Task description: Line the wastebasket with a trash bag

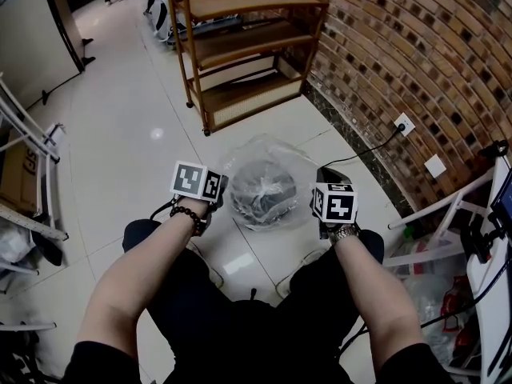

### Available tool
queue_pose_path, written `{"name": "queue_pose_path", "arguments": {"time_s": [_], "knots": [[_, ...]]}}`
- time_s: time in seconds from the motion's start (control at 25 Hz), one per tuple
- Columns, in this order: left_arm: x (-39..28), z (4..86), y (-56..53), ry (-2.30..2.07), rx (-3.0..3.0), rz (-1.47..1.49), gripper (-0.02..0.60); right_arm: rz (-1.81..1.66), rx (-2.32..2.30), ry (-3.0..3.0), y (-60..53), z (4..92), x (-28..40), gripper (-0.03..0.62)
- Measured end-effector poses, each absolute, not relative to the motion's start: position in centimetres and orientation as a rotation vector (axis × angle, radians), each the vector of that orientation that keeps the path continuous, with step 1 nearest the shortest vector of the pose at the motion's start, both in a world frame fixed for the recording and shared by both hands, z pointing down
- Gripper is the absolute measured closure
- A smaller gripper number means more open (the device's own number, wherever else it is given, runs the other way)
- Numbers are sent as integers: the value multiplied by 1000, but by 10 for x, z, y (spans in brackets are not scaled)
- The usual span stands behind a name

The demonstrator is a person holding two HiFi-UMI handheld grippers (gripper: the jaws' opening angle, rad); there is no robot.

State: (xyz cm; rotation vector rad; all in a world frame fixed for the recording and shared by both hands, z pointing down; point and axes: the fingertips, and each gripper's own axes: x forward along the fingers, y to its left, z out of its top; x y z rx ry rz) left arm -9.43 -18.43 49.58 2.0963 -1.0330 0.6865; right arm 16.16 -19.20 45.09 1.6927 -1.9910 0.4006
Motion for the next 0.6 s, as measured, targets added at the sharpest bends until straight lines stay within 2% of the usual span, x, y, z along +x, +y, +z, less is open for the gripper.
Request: {"name": "queue_pose_path", "arguments": {"time_s": [0.28, 0.6], "knots": [[-94, 496, -191, -1050, 2118, 694, 580, 335, 1743, -2011, -198, 450, 169, 591], [-95, 526, -192, -1029, 2072, 755, 573, 396, 1677, -1951, -198, 495, 171, 589]]}}
